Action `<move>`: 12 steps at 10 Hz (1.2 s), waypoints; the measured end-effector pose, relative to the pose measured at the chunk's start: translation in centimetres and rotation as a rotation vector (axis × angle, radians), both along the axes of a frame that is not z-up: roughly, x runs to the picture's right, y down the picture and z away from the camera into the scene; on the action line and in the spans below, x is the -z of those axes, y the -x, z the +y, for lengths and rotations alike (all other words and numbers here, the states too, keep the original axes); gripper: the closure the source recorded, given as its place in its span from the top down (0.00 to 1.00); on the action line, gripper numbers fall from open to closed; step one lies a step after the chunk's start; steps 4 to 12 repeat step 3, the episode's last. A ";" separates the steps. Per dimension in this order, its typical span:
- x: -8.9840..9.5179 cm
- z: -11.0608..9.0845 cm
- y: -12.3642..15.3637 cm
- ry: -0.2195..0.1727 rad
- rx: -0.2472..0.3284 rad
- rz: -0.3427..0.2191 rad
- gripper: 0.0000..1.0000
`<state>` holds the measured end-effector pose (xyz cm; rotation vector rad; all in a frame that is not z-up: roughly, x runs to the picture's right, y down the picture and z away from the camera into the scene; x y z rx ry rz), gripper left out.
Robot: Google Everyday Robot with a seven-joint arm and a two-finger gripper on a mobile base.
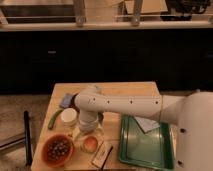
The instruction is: Place apple in plastic cup
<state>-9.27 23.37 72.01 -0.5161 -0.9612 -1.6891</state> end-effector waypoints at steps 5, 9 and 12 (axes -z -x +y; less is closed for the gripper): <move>0.8 -1.4 0.3 -0.029 -0.025 -0.016 0.80; 0.8 -1.4 0.3 -0.029 -0.025 -0.016 0.80; 0.8 -1.4 0.3 -0.029 -0.025 -0.016 0.80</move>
